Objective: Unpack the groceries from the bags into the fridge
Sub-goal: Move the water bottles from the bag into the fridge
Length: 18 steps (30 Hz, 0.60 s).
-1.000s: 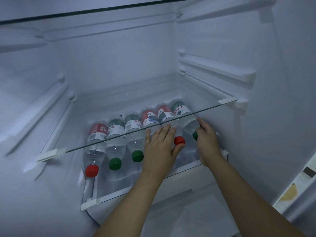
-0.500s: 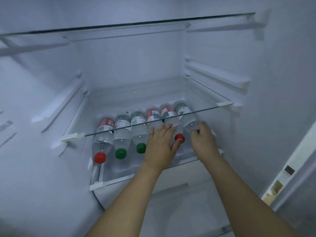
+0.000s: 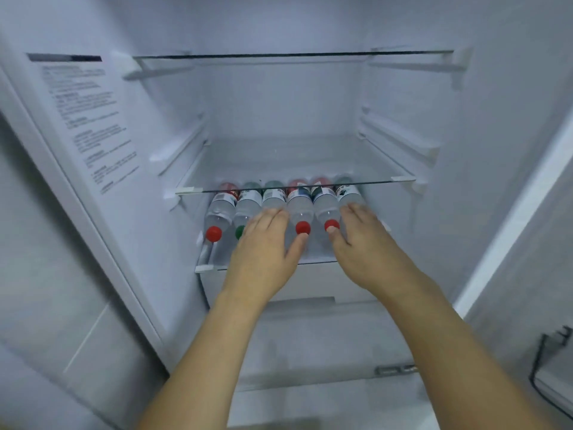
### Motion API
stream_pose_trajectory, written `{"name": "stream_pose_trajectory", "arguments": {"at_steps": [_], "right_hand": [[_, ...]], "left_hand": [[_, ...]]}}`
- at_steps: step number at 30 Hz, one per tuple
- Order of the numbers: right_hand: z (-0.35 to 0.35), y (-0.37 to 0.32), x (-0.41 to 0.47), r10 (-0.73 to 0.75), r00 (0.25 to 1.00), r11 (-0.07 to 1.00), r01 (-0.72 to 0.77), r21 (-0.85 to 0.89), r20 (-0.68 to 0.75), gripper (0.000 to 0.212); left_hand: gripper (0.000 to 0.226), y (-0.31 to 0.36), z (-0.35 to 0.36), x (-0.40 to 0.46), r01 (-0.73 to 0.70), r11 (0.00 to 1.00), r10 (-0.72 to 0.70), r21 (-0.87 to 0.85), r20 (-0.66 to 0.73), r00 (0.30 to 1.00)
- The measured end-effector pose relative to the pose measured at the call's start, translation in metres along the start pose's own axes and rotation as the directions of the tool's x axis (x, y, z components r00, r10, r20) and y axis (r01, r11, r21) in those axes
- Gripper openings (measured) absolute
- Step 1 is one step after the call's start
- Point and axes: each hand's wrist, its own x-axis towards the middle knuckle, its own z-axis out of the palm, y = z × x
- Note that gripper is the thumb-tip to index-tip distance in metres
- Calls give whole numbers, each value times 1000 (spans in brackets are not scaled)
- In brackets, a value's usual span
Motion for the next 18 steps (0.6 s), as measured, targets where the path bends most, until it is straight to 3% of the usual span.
{"name": "stream_pose_trajectory", "arguments": {"at_steps": [8,18], "right_hand": [[-8,-52,-23,14,984,990,11,-140,175,57],[-14,-102,-28,-114,944,980,159,-123,309,62]], "left_hand": [[55,-20,-47,-38,55,996,-57,77,23,998],[59,-29,-99,-72,158,968,-155,197,-31,987]]}}
